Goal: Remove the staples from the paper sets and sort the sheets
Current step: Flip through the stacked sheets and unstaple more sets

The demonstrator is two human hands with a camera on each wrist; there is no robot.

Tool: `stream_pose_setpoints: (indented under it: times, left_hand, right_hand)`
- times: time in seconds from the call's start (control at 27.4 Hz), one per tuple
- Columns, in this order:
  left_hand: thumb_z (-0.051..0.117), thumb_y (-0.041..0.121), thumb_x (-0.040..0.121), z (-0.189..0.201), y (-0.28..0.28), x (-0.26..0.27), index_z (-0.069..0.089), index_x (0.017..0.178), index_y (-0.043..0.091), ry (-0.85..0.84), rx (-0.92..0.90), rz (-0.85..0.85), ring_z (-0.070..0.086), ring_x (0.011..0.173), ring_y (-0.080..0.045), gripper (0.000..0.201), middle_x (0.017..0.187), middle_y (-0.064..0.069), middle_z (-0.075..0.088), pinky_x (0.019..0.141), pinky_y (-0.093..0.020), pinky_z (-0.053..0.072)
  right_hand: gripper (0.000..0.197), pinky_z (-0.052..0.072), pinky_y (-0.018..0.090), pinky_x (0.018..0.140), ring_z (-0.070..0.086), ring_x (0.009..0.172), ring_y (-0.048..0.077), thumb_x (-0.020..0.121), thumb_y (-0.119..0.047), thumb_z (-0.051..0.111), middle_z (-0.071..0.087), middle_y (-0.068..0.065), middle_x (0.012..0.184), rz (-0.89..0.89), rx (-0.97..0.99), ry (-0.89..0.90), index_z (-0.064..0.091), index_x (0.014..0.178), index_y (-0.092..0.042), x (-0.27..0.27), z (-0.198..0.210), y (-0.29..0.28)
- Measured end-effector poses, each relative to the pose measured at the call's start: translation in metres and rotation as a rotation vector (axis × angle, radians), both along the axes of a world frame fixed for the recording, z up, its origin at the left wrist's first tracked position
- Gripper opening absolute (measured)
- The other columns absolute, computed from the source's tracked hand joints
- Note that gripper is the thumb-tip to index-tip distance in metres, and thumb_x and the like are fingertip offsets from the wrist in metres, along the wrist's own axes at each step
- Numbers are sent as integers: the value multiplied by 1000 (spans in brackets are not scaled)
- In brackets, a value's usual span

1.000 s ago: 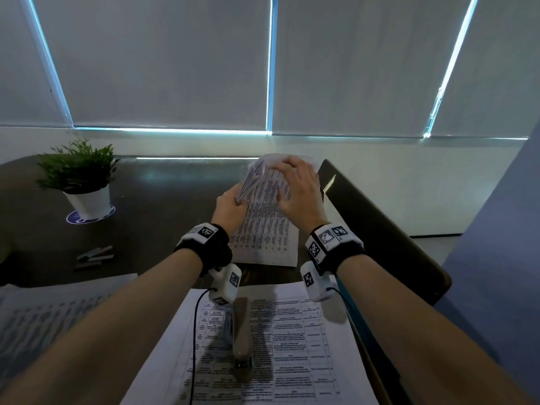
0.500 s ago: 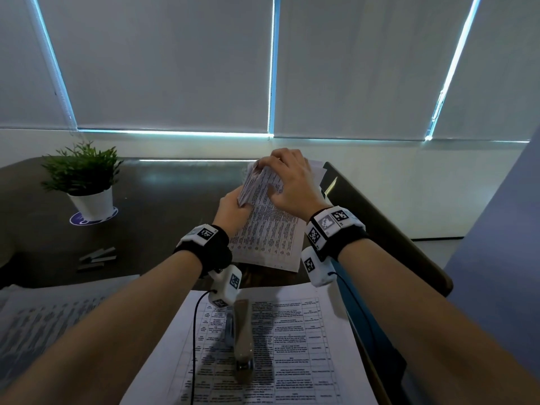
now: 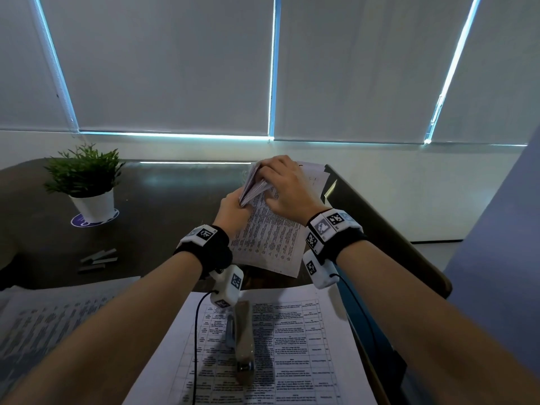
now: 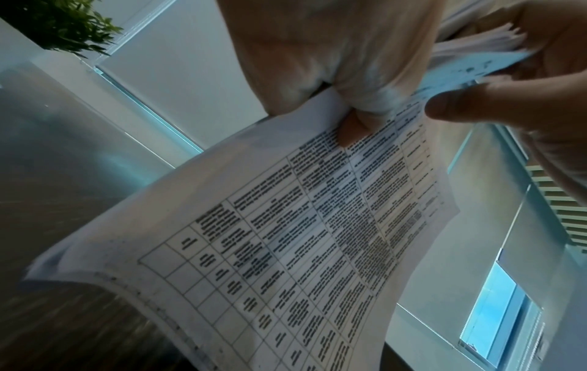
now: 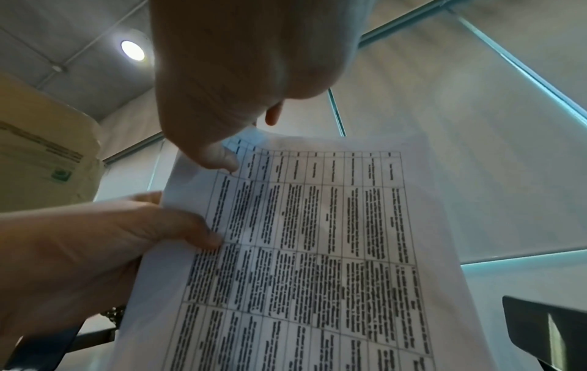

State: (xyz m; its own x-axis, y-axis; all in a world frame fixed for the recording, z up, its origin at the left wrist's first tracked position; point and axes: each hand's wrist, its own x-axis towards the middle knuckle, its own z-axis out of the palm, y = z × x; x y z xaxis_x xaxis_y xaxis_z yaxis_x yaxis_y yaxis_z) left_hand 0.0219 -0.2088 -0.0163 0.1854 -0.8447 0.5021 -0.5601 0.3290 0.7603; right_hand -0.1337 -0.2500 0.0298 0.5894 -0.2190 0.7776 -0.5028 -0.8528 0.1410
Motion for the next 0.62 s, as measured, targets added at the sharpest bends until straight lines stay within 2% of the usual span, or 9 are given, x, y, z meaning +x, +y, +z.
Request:
stream_pose_setpoints:
  times: [0.07, 0.15, 0.18, 0.26, 0.37, 0.44, 0.48, 0.55, 0.62]
  left_hand:
    - [44, -12, 79, 1, 0, 2, 45, 69, 18, -15, -7, -3, 36, 59, -10, 31, 62, 4, 44, 51, -16, 31]
    - [45, -12, 79, -1, 0, 4, 50, 76, 12, -8, -23, -16, 37, 61, -12, 24, 63, 4, 45, 55, -22, 33]
    - [46, -12, 79, -3, 0, 6, 52, 80, 13, -3, -40, -23, 39, 59, -10, 25, 63, 5, 47, 55, -21, 34]
    - [48, -11, 80, -7, 1, 10, 58, 86, 18, -8, -75, -55, 43, 57, 0, 31, 66, 8, 53, 56, -12, 36]
    - [51, -10, 83, -13, 3, 13, 62, 93, 18, 16, -77, -101, 48, 56, 6, 32, 70, 9, 58, 57, -7, 39]
    - [56, -8, 84, -14, -1, 19, 63, 96, 15, 92, -66, -63, 50, 56, 5, 27, 71, 7, 59, 55, -8, 42]
    - [59, -3, 85, -15, -5, 25, 64, 97, 13, 143, -41, -31, 55, 60, 1, 21, 73, 5, 61, 57, -11, 46]
    - [65, 9, 86, -18, -18, 40, 64, 99, 12, 239, 53, 14, 64, 72, -13, 13, 81, -2, 67, 68, -25, 56]
    - [69, 13, 84, -30, -31, 57, 63, 100, 11, 234, 154, 58, 67, 80, -20, 17, 90, -7, 69, 76, -37, 57]
  right_hand:
    - [37, 40, 37, 97, 55, 108, 24, 71, -13, 72, 67, 4, 110, -14, 9, 7, 65, 107, -11, 1, 1, 2]
    - [33, 42, 35, 95, 59, 100, 22, 74, -16, 72, 69, 1, 104, -47, 62, 49, 67, 106, -14, 1, 11, 6]
    - [28, 45, 34, 91, 60, 96, 21, 77, -18, 70, 70, 1, 102, -91, 113, 95, 69, 105, -15, 0, 18, 5]
    - [24, 47, 31, 87, 62, 95, 20, 83, -25, 66, 70, 0, 102, -266, 266, 240, 72, 105, -18, -5, 30, -3]
    - [30, 48, 29, 86, 63, 102, 21, 91, -33, 65, 69, 1, 113, -422, 509, 372, 70, 115, -14, -16, 24, -22]
    - [29, 46, 31, 83, 63, 101, 24, 96, -31, 60, 67, 4, 109, -479, 596, 328, 68, 111, -7, -17, 10, -32]
    - [27, 45, 31, 78, 63, 97, 25, 97, -30, 57, 66, 5, 103, -491, 622, 259, 68, 106, -7, -15, 1, -37]
    - [23, 43, 30, 70, 65, 90, 27, 97, -26, 56, 67, 7, 94, -496, 632, 114, 69, 96, -8, -7, -16, -46]
    - [23, 47, 31, 69, 65, 86, 29, 96, -23, 57, 68, 11, 90, -476, 661, 22, 72, 95, -7, 7, -28, -53]
